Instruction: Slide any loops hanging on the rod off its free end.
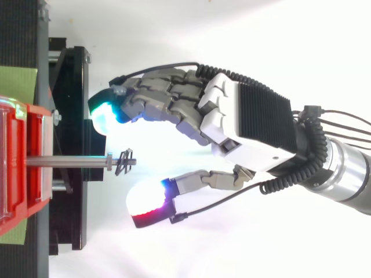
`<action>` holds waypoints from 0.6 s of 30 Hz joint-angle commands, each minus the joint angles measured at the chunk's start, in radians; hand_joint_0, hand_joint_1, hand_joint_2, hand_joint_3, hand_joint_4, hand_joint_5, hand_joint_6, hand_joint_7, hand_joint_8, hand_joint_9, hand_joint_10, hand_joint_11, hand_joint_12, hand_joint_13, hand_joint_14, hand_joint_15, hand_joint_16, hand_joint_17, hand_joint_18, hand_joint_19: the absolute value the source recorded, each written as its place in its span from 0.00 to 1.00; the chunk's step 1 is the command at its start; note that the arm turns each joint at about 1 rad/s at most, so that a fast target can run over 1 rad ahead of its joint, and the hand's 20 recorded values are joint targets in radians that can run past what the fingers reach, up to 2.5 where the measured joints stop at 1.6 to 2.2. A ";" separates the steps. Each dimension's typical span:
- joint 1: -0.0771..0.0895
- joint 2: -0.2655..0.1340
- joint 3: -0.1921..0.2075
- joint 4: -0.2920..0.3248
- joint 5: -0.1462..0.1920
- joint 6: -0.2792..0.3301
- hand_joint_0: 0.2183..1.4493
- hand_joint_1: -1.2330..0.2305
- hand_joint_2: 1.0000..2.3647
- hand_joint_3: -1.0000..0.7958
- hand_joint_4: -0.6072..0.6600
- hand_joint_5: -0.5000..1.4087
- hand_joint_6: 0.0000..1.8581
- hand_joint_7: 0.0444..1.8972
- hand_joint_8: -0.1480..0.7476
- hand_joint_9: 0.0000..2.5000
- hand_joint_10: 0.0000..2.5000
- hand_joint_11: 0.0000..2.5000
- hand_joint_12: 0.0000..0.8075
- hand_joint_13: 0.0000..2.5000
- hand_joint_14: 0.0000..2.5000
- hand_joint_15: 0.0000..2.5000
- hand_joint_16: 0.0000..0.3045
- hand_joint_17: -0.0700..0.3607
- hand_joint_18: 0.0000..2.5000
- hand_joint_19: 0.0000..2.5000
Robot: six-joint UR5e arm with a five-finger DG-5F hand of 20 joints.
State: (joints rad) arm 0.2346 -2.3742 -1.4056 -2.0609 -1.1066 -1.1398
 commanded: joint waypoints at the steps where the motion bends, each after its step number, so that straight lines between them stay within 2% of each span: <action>1: 0.009 0.000 -0.001 -0.005 0.014 0.008 0.22 0.41 0.00 0.28 0.73 0.19 0.27 0.54 0.51 0.26 0.01 0.21 0.50 0.21 0.00 0.09 0.19 0.46 0.22 0.10; 4: 0.015 0.000 0.000 -0.018 0.036 0.037 0.23 0.41 0.00 0.28 0.73 0.19 0.27 0.55 0.51 0.26 0.01 0.21 0.50 0.21 0.00 0.10 0.19 0.46 0.22 0.10; 15: 0.019 0.000 -0.001 -0.013 0.036 0.046 0.25 0.42 0.00 0.31 0.70 0.20 0.27 0.59 0.50 0.26 0.01 0.21 0.49 0.21 0.00 0.09 0.18 0.45 0.22 0.10; 18: 0.020 0.001 0.011 -0.015 0.031 0.046 0.25 0.42 0.00 0.31 0.70 0.20 0.27 0.61 0.50 0.26 0.01 0.21 0.48 0.21 0.00 0.09 0.18 0.45 0.22 0.10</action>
State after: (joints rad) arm 0.2538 -2.3734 -1.4015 -2.0747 -1.0735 -1.0939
